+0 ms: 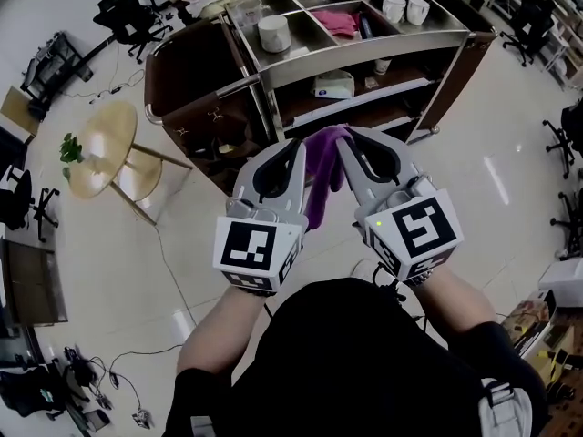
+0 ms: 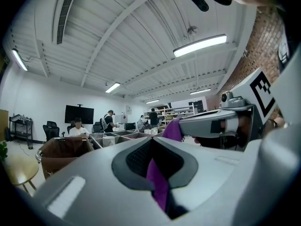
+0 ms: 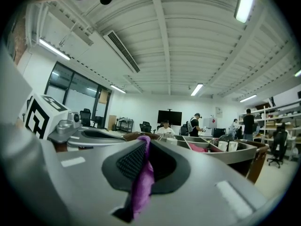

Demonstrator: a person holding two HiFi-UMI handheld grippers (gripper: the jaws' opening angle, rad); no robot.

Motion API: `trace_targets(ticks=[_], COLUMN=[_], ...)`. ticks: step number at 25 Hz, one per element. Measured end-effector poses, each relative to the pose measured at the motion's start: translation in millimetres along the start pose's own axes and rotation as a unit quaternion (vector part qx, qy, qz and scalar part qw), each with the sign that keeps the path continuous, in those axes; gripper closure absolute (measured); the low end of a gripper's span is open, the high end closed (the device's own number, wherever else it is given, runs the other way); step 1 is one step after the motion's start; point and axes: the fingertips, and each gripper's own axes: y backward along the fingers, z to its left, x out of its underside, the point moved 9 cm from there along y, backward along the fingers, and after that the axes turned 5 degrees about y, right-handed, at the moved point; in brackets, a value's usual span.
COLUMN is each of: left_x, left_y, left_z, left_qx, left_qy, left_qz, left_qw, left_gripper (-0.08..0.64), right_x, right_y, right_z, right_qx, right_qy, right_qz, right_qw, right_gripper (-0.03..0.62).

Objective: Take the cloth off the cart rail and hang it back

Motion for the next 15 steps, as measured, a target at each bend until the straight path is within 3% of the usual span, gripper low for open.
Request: trace_targets(ticks=[9, 15], left_x=[-12.5, -16.6], left_y=[-12.1, -52.2], left_z=[-41.0, -87.4], left_qx=[0.047, 0.073], left_qy=[0.002, -0.005], left_qz=[-0.002, 0.001], left_qw=[0.9989, 0.9973], left_gripper=[0.561, 0.561], right_x=[-11.5, -10.9], right_y=[45.1, 83.3], right_z=[-14.6, -60.3], right_qx=[0.043, 0.065], right_qy=[0.006, 0.004], right_qz=[0.004, 0.006], right_qw=[0.999, 0.998], right_gripper=[0.578, 0.578])
